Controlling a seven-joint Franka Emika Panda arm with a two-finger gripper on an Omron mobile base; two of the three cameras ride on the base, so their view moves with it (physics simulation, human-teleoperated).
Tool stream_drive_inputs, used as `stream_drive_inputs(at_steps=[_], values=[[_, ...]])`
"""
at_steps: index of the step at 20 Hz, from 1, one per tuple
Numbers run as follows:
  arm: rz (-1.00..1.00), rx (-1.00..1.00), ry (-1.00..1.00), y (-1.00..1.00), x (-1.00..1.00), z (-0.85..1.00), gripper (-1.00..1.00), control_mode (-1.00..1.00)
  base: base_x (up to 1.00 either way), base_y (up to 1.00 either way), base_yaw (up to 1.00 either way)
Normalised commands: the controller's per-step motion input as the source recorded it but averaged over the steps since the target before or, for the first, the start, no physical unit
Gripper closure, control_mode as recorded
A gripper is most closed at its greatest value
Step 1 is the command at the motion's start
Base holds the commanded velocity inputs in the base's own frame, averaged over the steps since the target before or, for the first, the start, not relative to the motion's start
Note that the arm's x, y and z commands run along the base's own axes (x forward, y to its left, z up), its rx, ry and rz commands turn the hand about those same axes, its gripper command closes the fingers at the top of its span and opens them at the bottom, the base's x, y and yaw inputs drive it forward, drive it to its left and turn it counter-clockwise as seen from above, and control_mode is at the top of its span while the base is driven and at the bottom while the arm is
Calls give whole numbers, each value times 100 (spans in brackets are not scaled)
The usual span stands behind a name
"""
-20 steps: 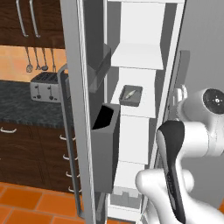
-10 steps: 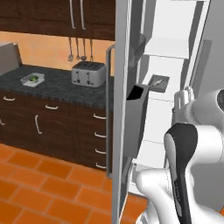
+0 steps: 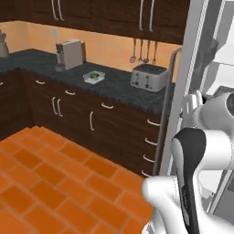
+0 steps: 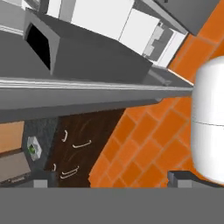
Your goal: Take the meat container that has the fish and place it on the second highest rack of the freezer. Then take the vegetable container that has the tomato and broccoli and place it on the highest rack of the freezer.
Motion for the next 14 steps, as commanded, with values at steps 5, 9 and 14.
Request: stream_drive_inputs(at_steps=[5,9,14], values=[[0,0,0,0,0,0,-100,100,-18,98,53],[0,0,0,0,0,0,-100,100,36,100,41],[0,0,0,0,0,0,-100,100,33,100,44]])
